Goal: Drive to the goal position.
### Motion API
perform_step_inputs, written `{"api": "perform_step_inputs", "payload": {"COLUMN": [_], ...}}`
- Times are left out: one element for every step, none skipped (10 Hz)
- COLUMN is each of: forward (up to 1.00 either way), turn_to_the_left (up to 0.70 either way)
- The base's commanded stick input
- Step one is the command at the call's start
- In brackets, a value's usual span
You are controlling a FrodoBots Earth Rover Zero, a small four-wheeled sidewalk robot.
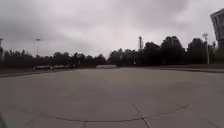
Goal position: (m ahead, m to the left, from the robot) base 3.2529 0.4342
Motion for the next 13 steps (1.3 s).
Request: {"api": "perform_step_inputs", "payload": {"forward": [0.7,0.7,0.7,0.7,0.7,0.7,0.7,0.7,0.7,0.7,0.7,0.7,0.7], "turn_to_the_left": [0.0,0.0,0.0,0.0,0.15,0.3,0.04,0.0,0.0,0.0,0.0,0.0,0.0]}}
